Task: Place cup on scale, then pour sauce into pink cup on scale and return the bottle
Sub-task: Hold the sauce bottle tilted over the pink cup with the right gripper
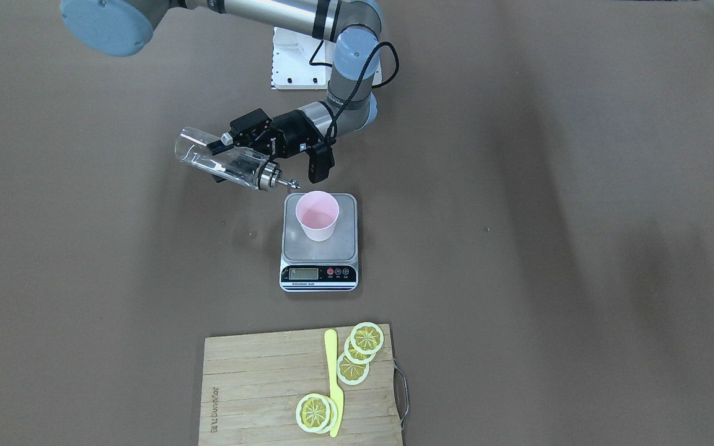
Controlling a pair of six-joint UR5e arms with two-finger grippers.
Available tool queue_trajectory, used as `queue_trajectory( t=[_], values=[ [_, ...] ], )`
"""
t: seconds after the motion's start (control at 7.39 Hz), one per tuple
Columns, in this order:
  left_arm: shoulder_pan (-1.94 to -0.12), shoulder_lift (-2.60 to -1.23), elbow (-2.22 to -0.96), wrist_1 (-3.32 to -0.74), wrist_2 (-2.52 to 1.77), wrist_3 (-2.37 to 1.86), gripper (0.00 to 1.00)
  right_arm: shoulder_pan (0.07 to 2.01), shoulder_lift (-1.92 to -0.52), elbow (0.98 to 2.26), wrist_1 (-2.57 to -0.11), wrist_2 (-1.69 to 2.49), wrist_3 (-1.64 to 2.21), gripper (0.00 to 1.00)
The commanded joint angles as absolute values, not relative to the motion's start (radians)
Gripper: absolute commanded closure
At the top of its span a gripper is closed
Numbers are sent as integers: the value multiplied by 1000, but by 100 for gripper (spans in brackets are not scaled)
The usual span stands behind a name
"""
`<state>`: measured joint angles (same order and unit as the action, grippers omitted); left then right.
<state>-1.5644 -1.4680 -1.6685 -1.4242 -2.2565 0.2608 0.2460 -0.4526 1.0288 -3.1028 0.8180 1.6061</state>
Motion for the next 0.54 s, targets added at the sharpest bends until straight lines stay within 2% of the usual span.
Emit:
queue_trajectory(
  t=[0.0,0.41],
  values=[
    [-1563,-1468,-1667,-1424,-2256,261,1,245,-440,1008,-3125,834,1606,100],
    [-1563,-1468,-1667,-1425,-2256,261,1,244,-425,987,-3139,845,1606,100]
  ],
)
